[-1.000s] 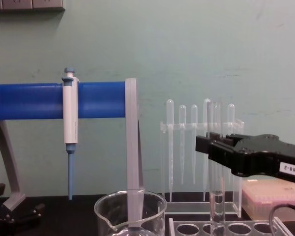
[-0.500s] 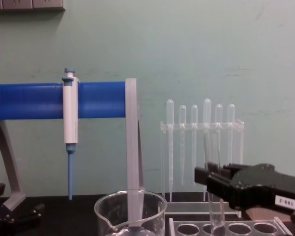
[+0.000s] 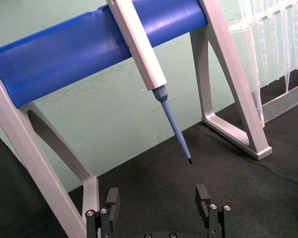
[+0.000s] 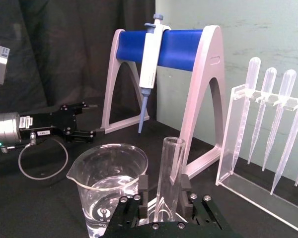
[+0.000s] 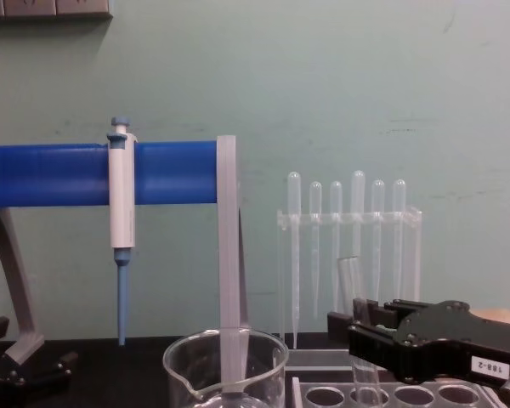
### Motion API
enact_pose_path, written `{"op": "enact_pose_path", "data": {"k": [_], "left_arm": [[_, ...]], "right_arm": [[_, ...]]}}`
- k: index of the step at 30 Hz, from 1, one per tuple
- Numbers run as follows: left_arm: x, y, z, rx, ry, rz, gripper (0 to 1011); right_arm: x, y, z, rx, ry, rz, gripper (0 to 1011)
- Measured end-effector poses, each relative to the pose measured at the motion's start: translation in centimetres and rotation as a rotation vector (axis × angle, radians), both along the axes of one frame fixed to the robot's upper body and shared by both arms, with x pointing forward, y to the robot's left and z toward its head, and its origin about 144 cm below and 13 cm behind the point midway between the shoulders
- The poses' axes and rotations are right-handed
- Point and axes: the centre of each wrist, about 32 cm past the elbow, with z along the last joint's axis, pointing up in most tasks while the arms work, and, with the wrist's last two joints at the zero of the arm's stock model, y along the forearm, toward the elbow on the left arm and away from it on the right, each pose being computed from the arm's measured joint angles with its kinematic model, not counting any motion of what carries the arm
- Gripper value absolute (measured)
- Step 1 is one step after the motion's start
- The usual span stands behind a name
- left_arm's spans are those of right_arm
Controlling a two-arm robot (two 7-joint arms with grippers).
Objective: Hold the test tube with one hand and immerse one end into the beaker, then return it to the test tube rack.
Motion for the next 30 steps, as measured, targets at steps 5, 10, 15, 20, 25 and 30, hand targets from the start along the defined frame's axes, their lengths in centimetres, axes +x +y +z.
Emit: {"op": "enact_pose_path", "data": {"k": [5,10,15,20,25,30], "left_arm": [[0.0,0.0,0.0,0.000,0.000,0.000,1000],[0.0,0.0,0.0,0.000,0.000,0.000,1000],[0.0,0.0,0.0,0.000,0.000,0.000,1000],[0.0,0.0,0.0,0.000,0.000,0.000,1000],[0.0,0.0,0.0,0.000,0.000,0.000,1000],[0.0,0.0,0.0,0.000,0.000,0.000,1000]], "right_arm": [[-0.6,0.0,0.1,-0.007,0.017,-0.009,514],[-2.3,-0.4,0.5,-0.024,0.041,-0.032,659],[-5.7,-1.5,1.3,-0.040,0.058,-0.082,852],[-7.6,-2.7,1.4,-0.046,0.035,-0.177,966],[-8.3,-4.0,1.0,-0.055,0.005,-0.354,1002],[-7.9,-4.6,0.3,-0.087,-0.012,-0.507,1002]]}}
